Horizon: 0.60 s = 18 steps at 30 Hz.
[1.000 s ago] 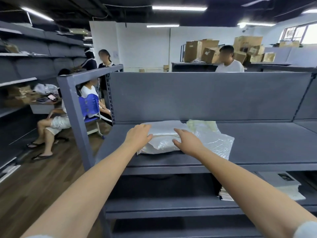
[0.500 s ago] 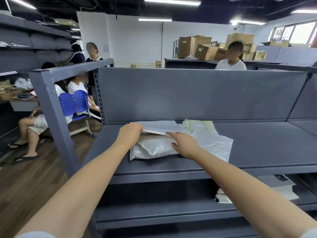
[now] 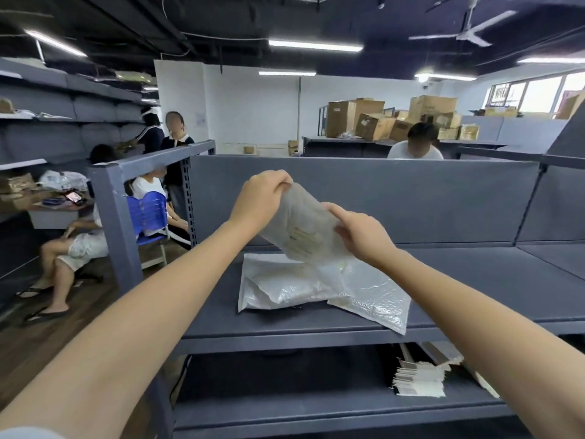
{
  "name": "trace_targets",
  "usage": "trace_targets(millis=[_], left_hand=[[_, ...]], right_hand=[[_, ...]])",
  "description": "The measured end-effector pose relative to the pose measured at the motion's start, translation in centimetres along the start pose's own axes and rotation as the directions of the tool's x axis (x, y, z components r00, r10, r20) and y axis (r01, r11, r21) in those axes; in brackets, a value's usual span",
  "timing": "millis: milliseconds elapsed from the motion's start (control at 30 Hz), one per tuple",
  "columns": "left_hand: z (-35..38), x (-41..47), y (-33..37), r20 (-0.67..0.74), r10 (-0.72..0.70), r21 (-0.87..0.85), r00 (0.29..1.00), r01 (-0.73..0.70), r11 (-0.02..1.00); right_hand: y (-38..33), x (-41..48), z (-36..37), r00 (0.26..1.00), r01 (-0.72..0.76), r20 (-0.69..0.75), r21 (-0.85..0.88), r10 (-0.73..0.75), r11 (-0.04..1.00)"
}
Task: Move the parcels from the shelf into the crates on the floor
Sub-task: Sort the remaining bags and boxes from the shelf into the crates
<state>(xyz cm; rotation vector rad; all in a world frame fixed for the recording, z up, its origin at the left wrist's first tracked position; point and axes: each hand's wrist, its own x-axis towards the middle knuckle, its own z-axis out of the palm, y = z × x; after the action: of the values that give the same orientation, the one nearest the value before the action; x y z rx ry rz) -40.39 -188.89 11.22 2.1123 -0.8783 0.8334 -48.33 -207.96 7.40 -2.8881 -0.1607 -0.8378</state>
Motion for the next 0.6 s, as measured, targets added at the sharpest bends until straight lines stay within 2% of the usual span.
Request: trace_targets(millis=[100, 167, 267, 367, 400, 500, 600], left_hand=[[-0.8, 0.4, 1.3, -0.082, -0.013, -0.101, 0.997, 0.005, 0.995], [-1.0, 0.2, 1.5, -0.066, -0.042, -0.151, 0.997, 0.032, 0.988], [-0.9, -0.6, 1.0, 0.031, -0.092, -0.128, 0.995, 0.096, 0.987], [-0.8, -1.2, -0.3, 0.146, -0.247, -0.022, 0.958, 0.253, 0.967], [-0.9, -1.4, -0.8, 0.171, -0.271, -0.042, 0.947, 0.282, 0.958], [-1.5, -2.0, -1.1, 0.268, -0.211, -0.268, 0.940, 0.283, 0.921], [-1.6, -2.7, 0.1, 0.310, -0.096, -0.381, 0.946, 0.216, 0.899]], right_hand=[[-0.8, -0.6, -1.4, 0.995, -0.029, -0.101, -0.020, 0.027, 0.999], [-0.8, -1.3, -2.2, 0.989, -0.049, -0.138, 0.033, 0.053, 0.998], [-0.5, -2.0, -3.9, 0.980, -0.025, -0.192, 0.104, 0.045, 0.994], [0.2, -2.0, -5.9, 0.962, -0.018, -0.269, 0.126, 0.051, 0.992], [0.5, -1.8, -6.6, 0.958, -0.022, -0.280, 0.146, 0.062, 0.989], [1.4, -1.2, -8.3, 0.953, -0.026, -0.287, 0.228, 0.093, 0.973], [1.9, -1.2, -8.9, 0.946, -0.037, -0.305, 0.236, 0.110, 0.971]])
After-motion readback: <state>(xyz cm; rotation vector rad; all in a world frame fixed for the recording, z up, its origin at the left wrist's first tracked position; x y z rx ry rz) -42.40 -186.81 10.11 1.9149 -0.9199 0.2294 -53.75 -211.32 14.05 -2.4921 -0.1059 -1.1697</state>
